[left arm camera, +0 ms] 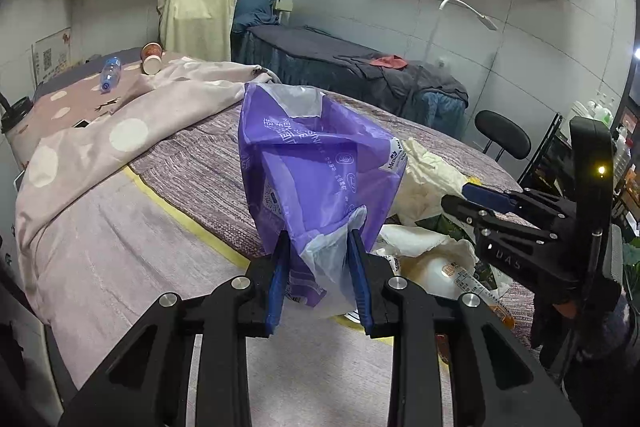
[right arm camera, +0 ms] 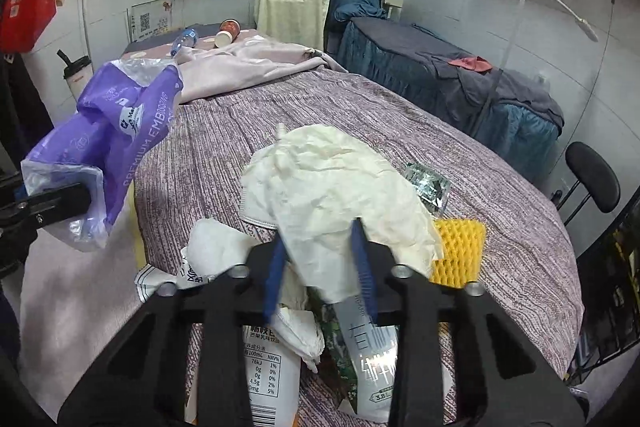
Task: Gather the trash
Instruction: 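Grasp white tissue with the right gripper while the left gripper holds the purple bag, then drop the tissue into the brown bin with the right gripper while the left carries the bag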
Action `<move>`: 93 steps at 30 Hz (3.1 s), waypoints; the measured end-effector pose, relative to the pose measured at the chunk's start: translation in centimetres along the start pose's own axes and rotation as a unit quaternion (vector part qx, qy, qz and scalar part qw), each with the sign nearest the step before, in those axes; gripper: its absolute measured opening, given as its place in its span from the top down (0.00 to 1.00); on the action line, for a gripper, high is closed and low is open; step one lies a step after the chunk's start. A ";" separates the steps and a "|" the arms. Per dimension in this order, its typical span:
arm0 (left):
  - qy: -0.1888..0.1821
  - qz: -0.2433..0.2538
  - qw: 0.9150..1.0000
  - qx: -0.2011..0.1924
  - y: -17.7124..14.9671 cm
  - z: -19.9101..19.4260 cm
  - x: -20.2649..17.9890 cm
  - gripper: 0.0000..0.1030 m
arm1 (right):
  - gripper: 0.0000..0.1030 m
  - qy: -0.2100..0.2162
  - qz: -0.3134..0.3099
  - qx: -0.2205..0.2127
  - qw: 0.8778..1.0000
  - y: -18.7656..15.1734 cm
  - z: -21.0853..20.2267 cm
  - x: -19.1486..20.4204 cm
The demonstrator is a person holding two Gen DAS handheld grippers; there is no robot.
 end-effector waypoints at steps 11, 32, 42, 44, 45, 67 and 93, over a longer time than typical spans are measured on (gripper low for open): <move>-0.012 0.010 1.000 -0.012 0.3 -0.6 -1.2 0.72 | 0.97 0.011 0.066 -0.073 0.995 -0.6 -5.1 -2.2; -0.156 0.109 0.981 -0.038 0.8 -3.7 -14.4 0.72 | 0.98 -0.072 0.213 -0.169 0.960 -9.8 -22.4 -13.2; -0.242 0.163 0.956 -0.019 -0.5 -3.8 -22.8 0.72 | 0.98 -0.163 0.314 -0.117 0.928 -19.8 -25.2 -21.2; -0.258 0.171 0.951 -0.008 -1.0 -3.6 -24.5 0.72 | 0.98 -0.172 0.332 -0.098 0.922 -22.1 -24.8 -22.4; -0.263 0.175 0.949 -0.003 -1.3 -3.4 -25.1 0.72 | 0.98 -0.177 0.339 -0.090 0.920 -23.0 -24.5 -22.9; -0.320 0.245 0.912 0.073 -5.5 -1.3 -35.6 0.72 | 0.34 -0.254 0.411 -0.060 0.874 -30.6 -24.0 -25.3; -0.337 0.335 0.868 0.146 -10.0 1.8 -43.8 0.51 | 0.16 -0.355 0.450 -0.171 0.802 -30.9 -34.7 -27.9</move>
Point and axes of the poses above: each gripper's, at about its wrist camera, not at the fingertips, and z roughly the way its jaws point, x to its left, y to its top, the point moved 6 cm from there along z, roughly the way its jaws point, and after that the axes turned 8 degrees about z, right-handed, at the moved point
